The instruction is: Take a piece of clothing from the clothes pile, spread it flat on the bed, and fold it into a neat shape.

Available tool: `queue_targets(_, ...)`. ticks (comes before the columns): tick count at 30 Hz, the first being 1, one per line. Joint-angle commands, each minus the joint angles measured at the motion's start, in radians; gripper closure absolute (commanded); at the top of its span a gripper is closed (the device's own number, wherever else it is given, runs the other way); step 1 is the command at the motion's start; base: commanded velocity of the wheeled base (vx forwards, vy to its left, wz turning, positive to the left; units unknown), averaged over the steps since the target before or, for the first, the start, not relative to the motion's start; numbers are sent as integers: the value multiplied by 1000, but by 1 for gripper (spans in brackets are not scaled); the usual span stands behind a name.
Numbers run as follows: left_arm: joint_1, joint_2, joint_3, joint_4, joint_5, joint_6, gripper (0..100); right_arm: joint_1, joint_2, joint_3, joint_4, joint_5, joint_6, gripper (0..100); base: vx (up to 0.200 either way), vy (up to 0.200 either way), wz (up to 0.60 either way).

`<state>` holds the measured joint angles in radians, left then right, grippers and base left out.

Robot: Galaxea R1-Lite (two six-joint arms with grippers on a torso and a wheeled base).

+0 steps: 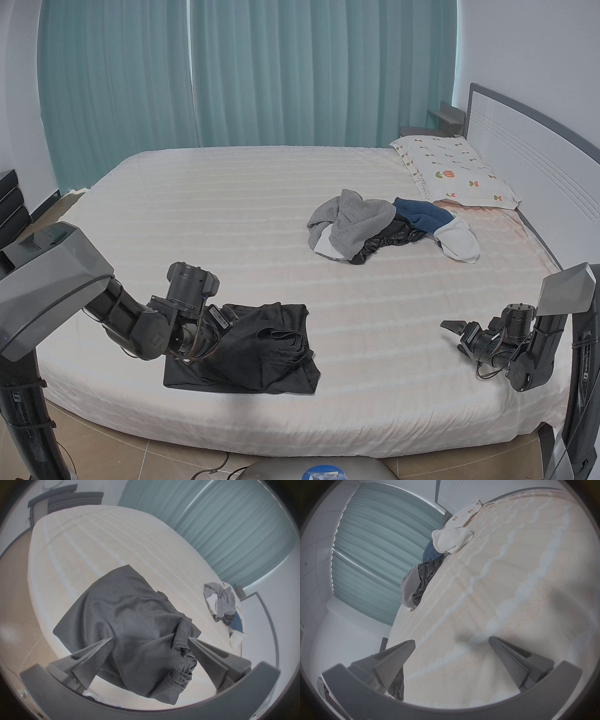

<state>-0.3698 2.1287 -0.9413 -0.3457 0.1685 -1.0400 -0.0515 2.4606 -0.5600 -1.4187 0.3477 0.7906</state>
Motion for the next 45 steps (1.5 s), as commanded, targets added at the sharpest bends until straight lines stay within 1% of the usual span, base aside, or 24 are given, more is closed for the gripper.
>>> queue_targets(1,80,-30,85,-78,-38,-12,0,-1,1,8,0,1,-13,0,0,0,0)
queue_targets(7,146,-30,91,-93,-46,-11,0,1,4,9,-2,1,-21,0,0,0,0)
queue_targets(8,172,-35,87,-88,-66,-11,0,1,4,9,-2,1,-21,0,0,0,0)
queue_targets(9,172,-35,87,-88,-66,-11,0,1,4,9,-2,1,-21,0,0,200,0)
queue_targets(10,193,-39,95,-85,-118,-12,0,1,4,9,-2,-1,-21,0,0,200,0)
queue_targets(11,201,-38,96,-84,-142,-12,0,1,6,8,-2,-1,-21,0,0,200,0)
queue_targets(13,204,-38,96,-82,-152,-12,0,1,4,9,-2,-1,-21,0,0,200,0)
queue_targets(14,223,-30,95,-82,-181,-12,0,1,4,8,-2,-1,-21,0,0,200,0)
queue_targets(20,241,-23,95,-82,-225,-12,0,1,3,0,-2,-3,-19,0,0,200,0)
queue_targets(22,250,-21,96,-82,-267,-14,0,22,-11,6,-2,-4,-19,0,0,200,0)
queue_targets(25,258,-21,96,-87,-273,-14,0,64,-35,15,-2,-26,-14,0,0,200,0)
queue_targets(26,264,-21,96,-88,-274,-14,0,91,-54,19,7,-61,-19,0,0,200,0)
queue_targets(27,264,-21,96,-88,-274,-14,0,98,-57,19,9,-68,-19,0,0,200,0)
queue_targets(28,265,-15,95,-93,-276,-12,0,140,-68,15,15,-111,-19,0,0,200,0)
queue_targets(32,265,23,81,-95,-273,-12,0,263,-108,17,30,-226,-22,0,0,200,0)
queue_targets(34,265,28,79,-95,-273,-12,0,280,-112,17,38,-240,-24,0,0,200,0)
queue_targets(35,265,31,79,-95,-274,-12,0,335,-140,6,78,-274,-22,0,0,200,0)
queue_targets(36,265,31,79,-95,-274,-12,0,335,-140,6,78,-274,-22,0,0,200,0)
queue_targets(38,265,37,78,-95,-274,-12,0,400,-170,-5,133,-312,-22,0,0,200,0)
queue_targets(39,265,39,78,-95,-274,-12,0,403,-170,-5,136,-317,-22,0,0,200,0)
queue_targets(41,264,46,72,-95,-273,-12,0,453,-178,-26,179,-380,-22,0,0,200,0)
queue_targets(42,264,46,72,-95,-273,-12,0,453,-178,-26,179,-380,-22,0,0,200,0)
queue_targets(43,264,48,72,-95,-273,-12,0,487,-177,-41,205,-427,-24,0,0,200,0)
queue_targets(45,262,51,72,-95,-273,-12,0,509,-180,-47,221,-449,-24,0,0,200,0)
